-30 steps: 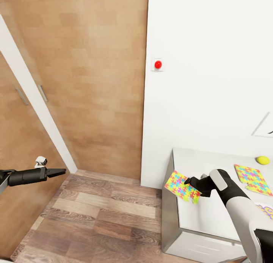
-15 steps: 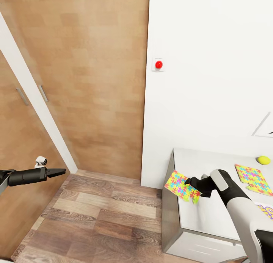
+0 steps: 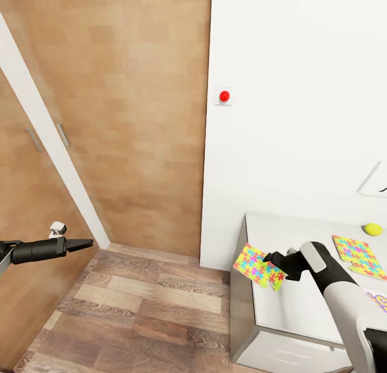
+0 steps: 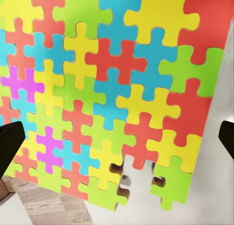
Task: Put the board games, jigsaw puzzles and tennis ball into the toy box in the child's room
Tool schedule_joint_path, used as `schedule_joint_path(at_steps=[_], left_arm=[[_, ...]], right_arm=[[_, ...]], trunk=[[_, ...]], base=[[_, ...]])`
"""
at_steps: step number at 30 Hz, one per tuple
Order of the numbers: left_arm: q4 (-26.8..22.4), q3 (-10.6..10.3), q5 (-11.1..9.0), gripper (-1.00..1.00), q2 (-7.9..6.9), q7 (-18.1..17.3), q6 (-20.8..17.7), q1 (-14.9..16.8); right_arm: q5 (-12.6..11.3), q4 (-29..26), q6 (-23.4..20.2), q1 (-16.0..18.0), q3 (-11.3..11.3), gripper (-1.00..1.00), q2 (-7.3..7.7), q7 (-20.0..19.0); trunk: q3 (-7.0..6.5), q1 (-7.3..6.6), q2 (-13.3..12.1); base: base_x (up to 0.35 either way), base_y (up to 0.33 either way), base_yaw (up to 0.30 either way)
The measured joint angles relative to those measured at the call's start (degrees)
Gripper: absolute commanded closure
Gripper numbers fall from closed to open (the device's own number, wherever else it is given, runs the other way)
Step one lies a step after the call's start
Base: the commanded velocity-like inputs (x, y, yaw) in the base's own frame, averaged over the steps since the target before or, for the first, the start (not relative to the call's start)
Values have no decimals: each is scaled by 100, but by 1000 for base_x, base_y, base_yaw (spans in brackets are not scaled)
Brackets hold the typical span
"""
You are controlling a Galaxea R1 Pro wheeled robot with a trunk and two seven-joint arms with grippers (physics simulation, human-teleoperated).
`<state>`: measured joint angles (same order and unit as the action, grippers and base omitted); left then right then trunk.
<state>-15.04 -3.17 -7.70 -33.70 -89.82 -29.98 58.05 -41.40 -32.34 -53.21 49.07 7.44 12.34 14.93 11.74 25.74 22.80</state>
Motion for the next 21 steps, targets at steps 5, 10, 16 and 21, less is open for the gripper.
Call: schedule_joint_path(at_steps=[5,10,16,21], left_arm=[[0,0,0,-100,0,0,0,0],[0,0,0,-100,0,0,0,0],[0,0,0,-100,0,0,0,-1],[0,0,0,-100,0,0,0,-1]], right_arm=[[-3,-2,2,-2,0,-100,32,-51],[-3,-7,1,-4,0,-100,46,-86],[-9,-139,-23,-24,3,-100,50,-96],[-12,-346,-53,-84,9,-100,57,-99]], trunk=[[-44,0,0],[-88,0,0],[-142,0,0],[-187,0,0]], base=[[0,0,0],[0,0,0],[0,0,0],[0,0,0]])
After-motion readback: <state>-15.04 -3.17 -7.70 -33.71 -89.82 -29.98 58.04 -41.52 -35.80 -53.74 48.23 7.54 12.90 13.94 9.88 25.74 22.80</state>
